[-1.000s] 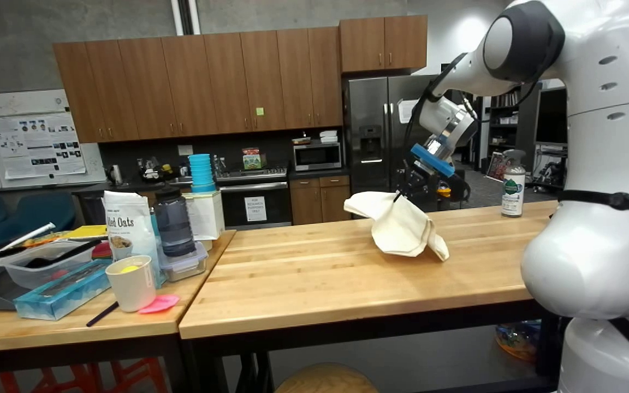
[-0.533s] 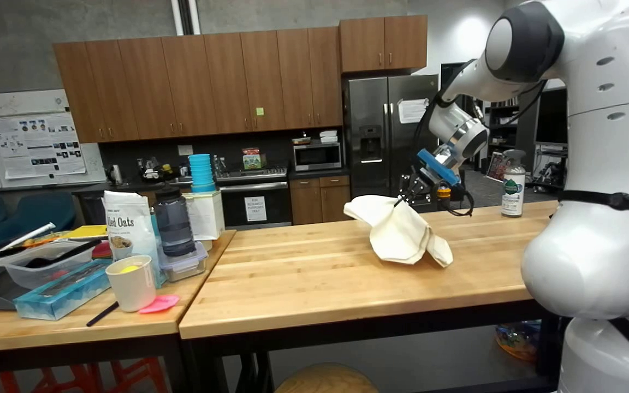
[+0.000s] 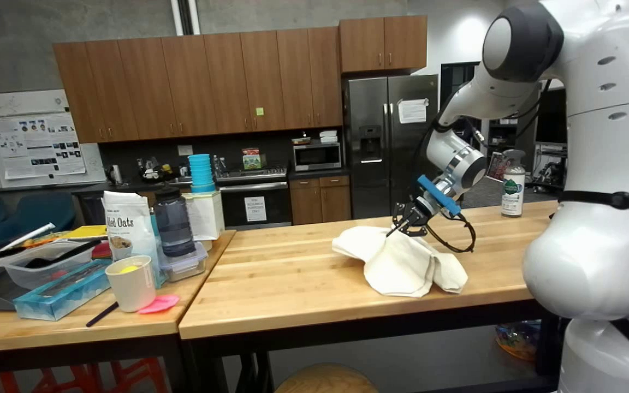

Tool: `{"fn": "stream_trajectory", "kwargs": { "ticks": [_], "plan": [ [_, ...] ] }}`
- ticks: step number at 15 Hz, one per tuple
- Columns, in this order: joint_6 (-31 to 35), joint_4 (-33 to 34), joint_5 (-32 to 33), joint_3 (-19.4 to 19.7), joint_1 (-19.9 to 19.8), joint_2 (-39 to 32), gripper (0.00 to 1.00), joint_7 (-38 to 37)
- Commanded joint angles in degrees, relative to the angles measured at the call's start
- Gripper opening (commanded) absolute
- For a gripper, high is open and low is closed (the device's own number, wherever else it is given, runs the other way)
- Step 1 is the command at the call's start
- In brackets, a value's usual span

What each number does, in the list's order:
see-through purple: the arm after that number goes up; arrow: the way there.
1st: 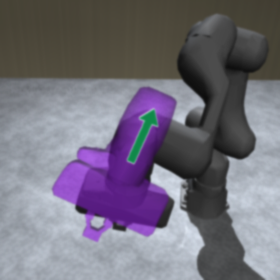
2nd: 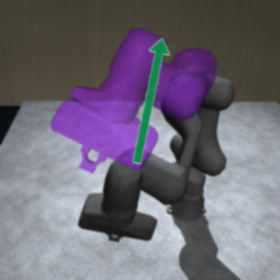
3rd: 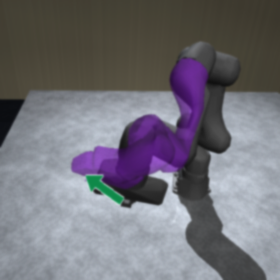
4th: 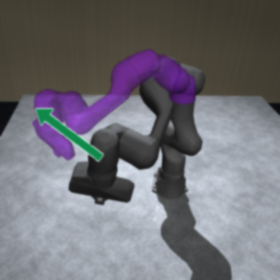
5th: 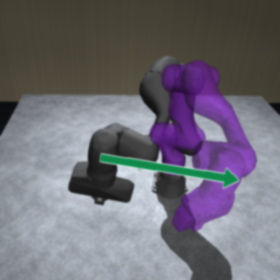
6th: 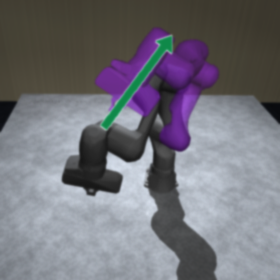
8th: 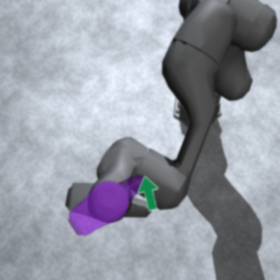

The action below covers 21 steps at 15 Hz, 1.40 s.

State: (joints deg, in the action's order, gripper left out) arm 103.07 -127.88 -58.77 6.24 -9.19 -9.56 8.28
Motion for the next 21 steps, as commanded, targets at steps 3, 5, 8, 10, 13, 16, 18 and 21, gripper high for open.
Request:
{"fn": "stream_trajectory", "kwargs": {
  "ticks": [3,5,8,10,13,16,18,21],
  "plan": [
    [1.02,-8.43,-5.82,-4.05,5.56,-0.72,0.01,4.25],
    [3.79,-10.82,-9.64,-4.75,6.79,0.29,0.01,6.48],
    [7.86,-14.67,-13.06,-4.24,7.27,3.64,0.01,9.01],
    [10.12,-16.48,-9.16,-2.96,6.84,7.52,0.01,6.57],
    [12.16,-15.94,-0.18,-1.39,5.95,13.22,0.01,0.11],
    [11.68,-11.22,13.72,-1.65,5.25,16.49,0.01,-9.81],
    [9.74,-6.56,23.42,-2.35,5.12,16.4,0.01,-14.66],
    [7.53,0.71,33.4,-3.3,6.03,13.76,0.01,-15.1]
  ]
}}
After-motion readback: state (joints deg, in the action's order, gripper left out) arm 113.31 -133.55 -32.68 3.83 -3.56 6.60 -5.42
